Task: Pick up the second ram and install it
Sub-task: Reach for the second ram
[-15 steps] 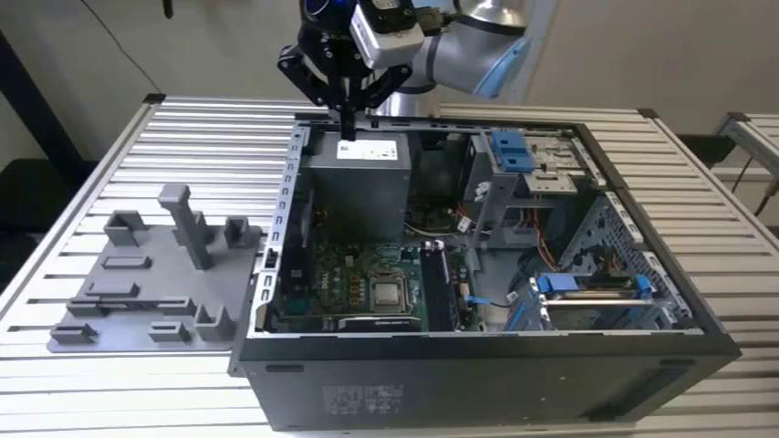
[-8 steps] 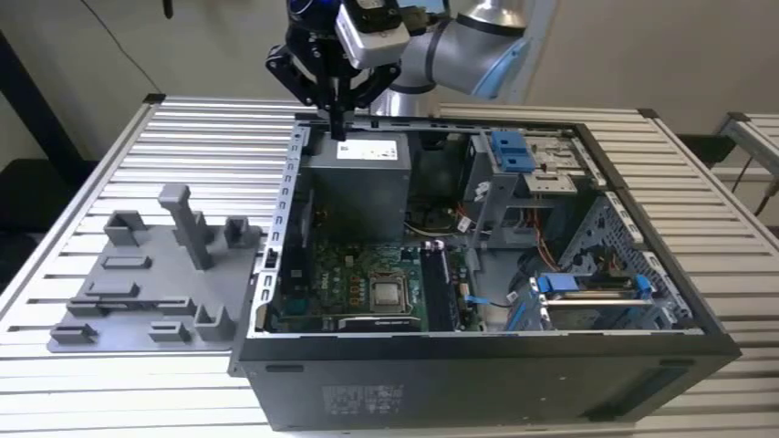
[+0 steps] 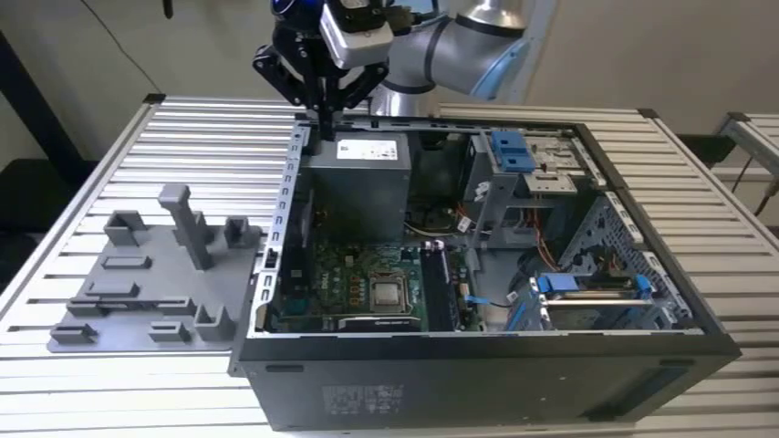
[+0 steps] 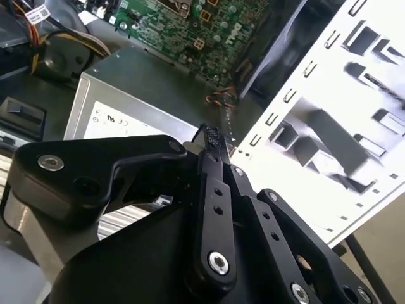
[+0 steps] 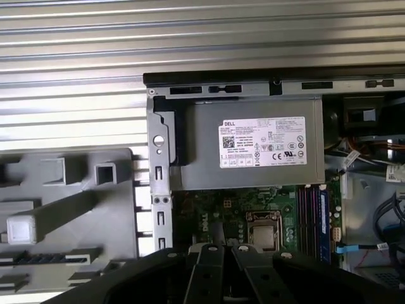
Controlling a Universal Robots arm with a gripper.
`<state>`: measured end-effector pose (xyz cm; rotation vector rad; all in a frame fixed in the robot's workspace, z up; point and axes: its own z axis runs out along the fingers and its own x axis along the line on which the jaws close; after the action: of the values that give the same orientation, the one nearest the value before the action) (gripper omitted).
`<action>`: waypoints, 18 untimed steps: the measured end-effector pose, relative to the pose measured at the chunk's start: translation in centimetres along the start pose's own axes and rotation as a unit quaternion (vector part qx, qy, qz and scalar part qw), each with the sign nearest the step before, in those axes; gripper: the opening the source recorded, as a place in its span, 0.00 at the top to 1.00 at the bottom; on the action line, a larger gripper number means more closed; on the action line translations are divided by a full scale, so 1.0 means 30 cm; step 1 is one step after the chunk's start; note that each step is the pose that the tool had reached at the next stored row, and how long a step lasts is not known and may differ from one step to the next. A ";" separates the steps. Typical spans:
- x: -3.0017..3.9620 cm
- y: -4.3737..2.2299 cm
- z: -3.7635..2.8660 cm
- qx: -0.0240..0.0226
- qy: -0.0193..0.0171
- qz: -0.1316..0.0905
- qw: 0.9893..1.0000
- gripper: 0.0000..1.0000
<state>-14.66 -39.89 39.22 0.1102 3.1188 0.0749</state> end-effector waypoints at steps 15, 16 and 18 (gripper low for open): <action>0.123 -0.009 -0.002 0.000 0.000 -0.001 1.000 0.89; 0.132 -0.009 -0.002 0.000 0.000 -0.001 1.000 0.89; 0.150 -0.011 -0.002 0.000 0.000 -0.001 1.000 0.89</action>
<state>-19.17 -39.88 39.17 0.1072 3.1192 0.0746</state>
